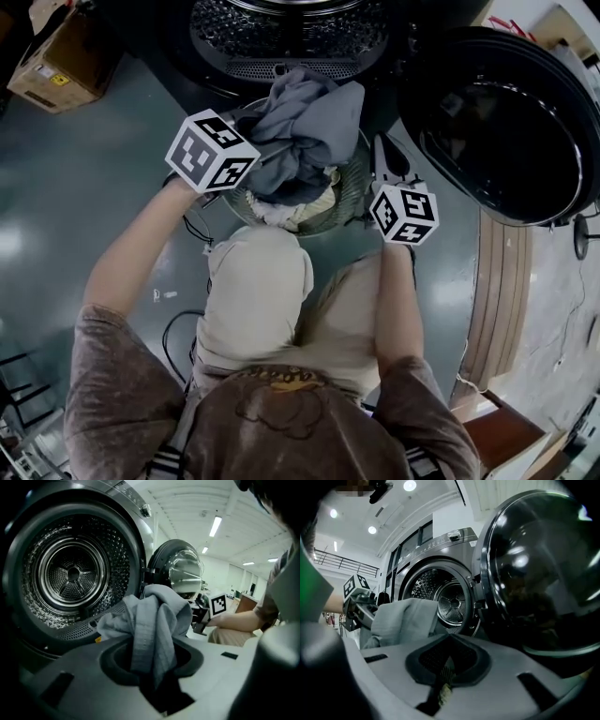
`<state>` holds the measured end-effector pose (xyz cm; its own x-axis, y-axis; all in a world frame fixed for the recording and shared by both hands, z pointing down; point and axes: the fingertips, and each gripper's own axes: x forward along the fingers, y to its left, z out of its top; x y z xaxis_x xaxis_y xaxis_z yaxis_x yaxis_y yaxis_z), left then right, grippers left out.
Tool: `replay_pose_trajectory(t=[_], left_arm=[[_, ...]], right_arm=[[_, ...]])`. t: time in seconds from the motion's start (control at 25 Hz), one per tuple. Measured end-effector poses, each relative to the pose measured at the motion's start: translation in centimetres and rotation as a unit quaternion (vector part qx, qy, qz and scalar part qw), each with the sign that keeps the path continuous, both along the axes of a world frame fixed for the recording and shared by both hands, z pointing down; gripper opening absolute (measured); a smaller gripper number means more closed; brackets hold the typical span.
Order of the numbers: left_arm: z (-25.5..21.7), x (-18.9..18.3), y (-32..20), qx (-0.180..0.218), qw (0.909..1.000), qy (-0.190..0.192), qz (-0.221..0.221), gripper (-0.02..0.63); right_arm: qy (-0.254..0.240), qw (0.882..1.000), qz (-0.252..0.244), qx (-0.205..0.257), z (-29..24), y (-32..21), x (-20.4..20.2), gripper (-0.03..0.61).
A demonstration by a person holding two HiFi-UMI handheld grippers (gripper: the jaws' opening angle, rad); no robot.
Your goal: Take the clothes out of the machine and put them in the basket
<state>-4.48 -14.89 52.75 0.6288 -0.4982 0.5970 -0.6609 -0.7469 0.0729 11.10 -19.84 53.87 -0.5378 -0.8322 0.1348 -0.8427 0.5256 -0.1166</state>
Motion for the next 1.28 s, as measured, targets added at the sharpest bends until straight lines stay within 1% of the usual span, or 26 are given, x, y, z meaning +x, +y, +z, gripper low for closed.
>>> replay_pose_trajectory(t=[0.2,0.28,0.4,0.48,0.6,0.72,0.92,1.12,1.16,1.28], left_arm=[[1.4,-0.4,1.7,-0.035,0.9993,0.013,-0.003,0.148],[2.2,-0.5,2.1,-0.044,0.999,0.012,-0.005,0.167],[3.3,-0.8,2.1,-0.05,0.9985,0.018,-0.011,0.228],[3.6,-1.2,1.6,-0.05,0.9979,0.033,-0.022,0.297],[3.8,-1.8,0.8,-0.047,0.9963,0.053,-0.048,0.339],[4.4,-1.9,0.5,-0.05,0.9961,0.052,-0.051,0.359],[5.3,-1.8,-0.1,-0.053,0.9954,0.062,-0.05,0.36],[5.2,-1.7,-1.3,-0.059,0.9953,0.067,-0.04,0.365],[4.7,-1.8,-1.6,-0.059,0.9952,0.068,-0.038,0.365],[2.7,-2.2,-2.4,-0.064,0.9941,0.076,-0.042,0.371]], right_arm=[[0.001,1.0,-0.004,0.002,-0.2,0.3,-0.1,-0.002],[-0.002,1.0,-0.004,0.001,-0.2,0.3,-0.1,-0.002],[-0.003,1.0,-0.005,0.001,-0.3,0.6,0.0,-0.002],[-0.003,1.0,-0.005,0.001,-0.3,0.6,0.0,-0.002],[-0.002,1.0,-0.005,0.001,-0.3,0.7,0.0,-0.002],[-0.003,1.0,-0.005,-0.002,-0.2,0.7,0.0,-0.002],[-0.006,1.0,-0.019,-0.015,0.2,0.6,-1.3,-0.002],[-0.044,0.998,-0.017,-0.051,0.2,-0.9,-2.9,-0.002],[-0.039,0.998,-0.021,-0.053,-0.2,-1.2,-3.4,-0.002],[0.005,0.997,-0.051,-0.059,-1.4,-1.1,-5.5,-0.002]])
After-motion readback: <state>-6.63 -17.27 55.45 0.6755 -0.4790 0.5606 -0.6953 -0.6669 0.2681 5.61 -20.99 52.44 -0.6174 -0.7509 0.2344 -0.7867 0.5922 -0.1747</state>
